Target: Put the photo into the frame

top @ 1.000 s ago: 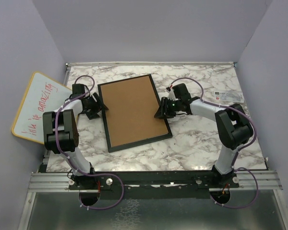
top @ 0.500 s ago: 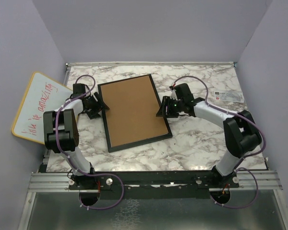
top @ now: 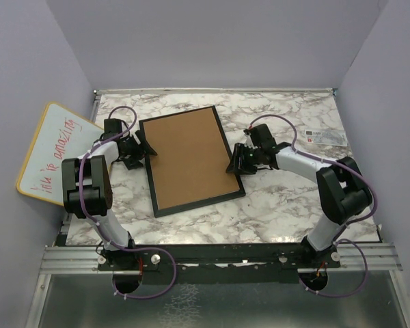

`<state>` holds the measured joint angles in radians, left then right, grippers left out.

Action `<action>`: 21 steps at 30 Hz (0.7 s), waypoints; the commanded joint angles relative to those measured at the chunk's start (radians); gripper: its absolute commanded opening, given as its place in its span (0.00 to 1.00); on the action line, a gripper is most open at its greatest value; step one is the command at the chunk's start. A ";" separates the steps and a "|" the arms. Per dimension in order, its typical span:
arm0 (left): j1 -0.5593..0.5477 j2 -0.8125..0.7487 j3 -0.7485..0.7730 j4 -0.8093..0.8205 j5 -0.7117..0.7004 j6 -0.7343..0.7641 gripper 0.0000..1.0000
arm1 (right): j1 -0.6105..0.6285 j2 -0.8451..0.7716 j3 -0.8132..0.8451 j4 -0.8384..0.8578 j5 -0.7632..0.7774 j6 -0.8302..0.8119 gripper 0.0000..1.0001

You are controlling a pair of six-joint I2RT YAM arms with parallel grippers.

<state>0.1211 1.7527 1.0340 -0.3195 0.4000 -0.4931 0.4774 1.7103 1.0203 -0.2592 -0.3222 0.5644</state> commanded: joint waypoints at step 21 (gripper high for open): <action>-0.008 0.051 -0.043 0.006 0.137 -0.001 0.71 | 0.006 -0.030 -0.175 0.505 -0.322 -0.017 0.45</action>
<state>0.1360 1.7611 1.0256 -0.2886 0.4610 -0.4805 0.4522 1.7115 0.9192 -0.0456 -0.5262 0.5201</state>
